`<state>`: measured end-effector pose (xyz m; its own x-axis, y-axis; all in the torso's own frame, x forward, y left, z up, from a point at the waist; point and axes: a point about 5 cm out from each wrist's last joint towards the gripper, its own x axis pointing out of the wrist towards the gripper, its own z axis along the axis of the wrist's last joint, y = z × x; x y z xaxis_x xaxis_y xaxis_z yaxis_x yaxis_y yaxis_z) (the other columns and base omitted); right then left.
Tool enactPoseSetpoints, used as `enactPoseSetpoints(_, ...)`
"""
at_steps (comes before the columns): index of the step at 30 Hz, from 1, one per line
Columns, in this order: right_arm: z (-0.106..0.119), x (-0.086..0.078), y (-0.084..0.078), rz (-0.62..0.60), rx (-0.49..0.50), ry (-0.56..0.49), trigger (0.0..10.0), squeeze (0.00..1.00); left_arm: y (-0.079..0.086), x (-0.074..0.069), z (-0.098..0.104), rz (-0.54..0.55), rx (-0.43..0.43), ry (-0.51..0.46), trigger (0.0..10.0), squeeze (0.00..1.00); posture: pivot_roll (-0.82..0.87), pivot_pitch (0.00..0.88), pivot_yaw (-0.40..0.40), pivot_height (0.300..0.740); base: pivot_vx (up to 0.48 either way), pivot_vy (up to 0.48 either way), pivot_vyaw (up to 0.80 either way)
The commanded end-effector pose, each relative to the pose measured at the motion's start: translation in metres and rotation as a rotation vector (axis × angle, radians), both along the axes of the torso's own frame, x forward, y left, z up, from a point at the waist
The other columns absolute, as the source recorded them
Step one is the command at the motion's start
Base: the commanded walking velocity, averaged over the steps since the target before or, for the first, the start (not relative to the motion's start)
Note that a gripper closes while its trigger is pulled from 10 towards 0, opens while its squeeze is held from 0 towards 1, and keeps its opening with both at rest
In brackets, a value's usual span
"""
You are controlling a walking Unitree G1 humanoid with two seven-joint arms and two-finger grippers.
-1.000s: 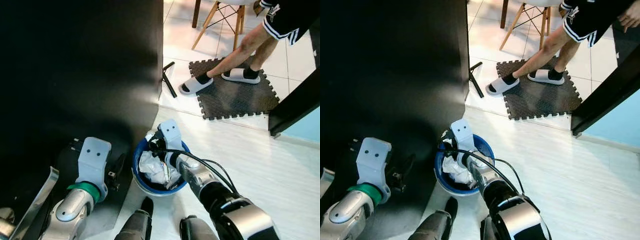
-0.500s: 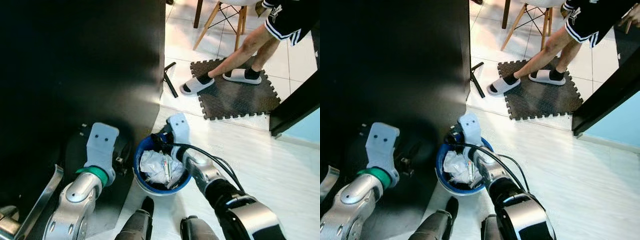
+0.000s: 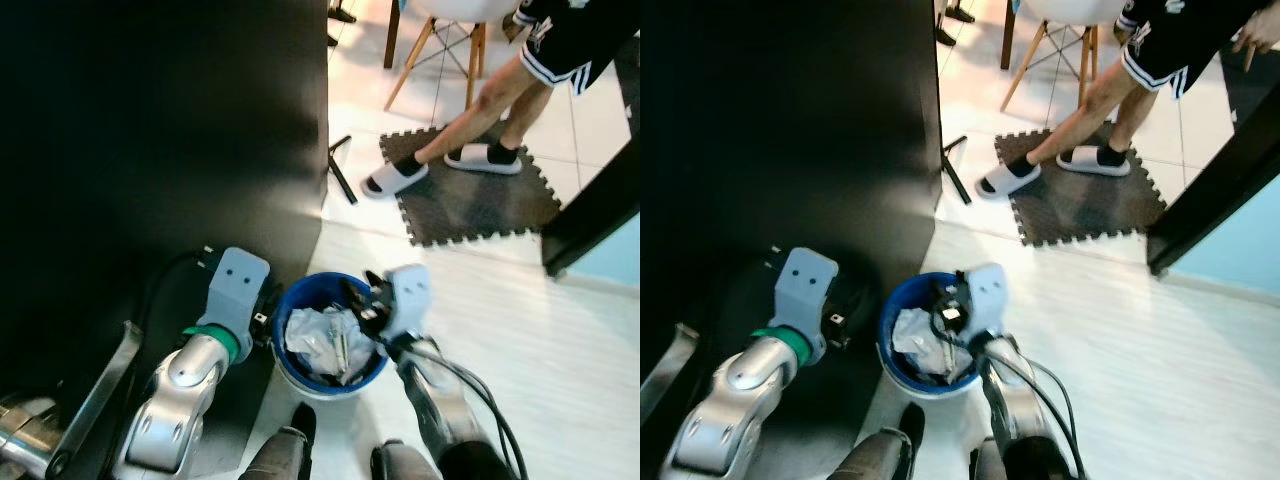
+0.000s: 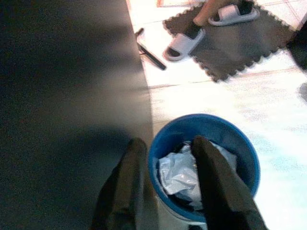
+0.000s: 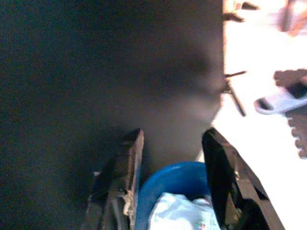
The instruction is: Clean up the room
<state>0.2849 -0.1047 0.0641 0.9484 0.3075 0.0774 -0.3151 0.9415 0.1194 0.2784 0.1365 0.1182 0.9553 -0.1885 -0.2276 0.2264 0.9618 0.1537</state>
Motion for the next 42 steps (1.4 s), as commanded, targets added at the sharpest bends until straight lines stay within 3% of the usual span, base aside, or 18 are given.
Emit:
enactPoseSetpoints(1,0.000,-0.003,0.000,-0.032,0.007,0.004,10.0,0.00,0.007,0.001,-0.008,0.047,-0.012,0.028,10.0,0.00,-0.12,0.082,0.140,0.740,0.000,0.000,0.00)
enactPoseSetpoints(11,0.005,0.004,-0.013,-0.137,-0.003,-0.009,10.0,0.00,0.001,0.017,-0.006,0.042,-0.063,0.045,10.0,0.00,-0.15,0.057,0.154,0.740,0.000,0.000,0.00)
enactPoseSetpoints(16,0.010,0.005,-0.026,-0.184,-0.010,0.011,10.0,0.00,0.003,0.029,-0.002,0.047,-0.083,0.082,10.0,0.00,-0.13,0.048,0.146,0.740,0.000,0.000,-0.80)
enactPoseSetpoints(30,0.020,0.008,-0.024,-0.172,-0.016,0.006,10.0,0.00,-0.009,0.035,0.008,-0.048,-0.176,0.050,10.0,0.00,-0.14,0.044,0.132,0.740,0.000,0.000,-0.80)
enactPoseSetpoints(42,0.022,0.006,-0.026,-0.178,-0.013,0.019,10.0,0.00,-0.011,0.039,0.008,-0.062,-0.183,0.047,10.0,0.00,-0.15,0.040,0.141,0.740,0.000,0.000,-0.80)
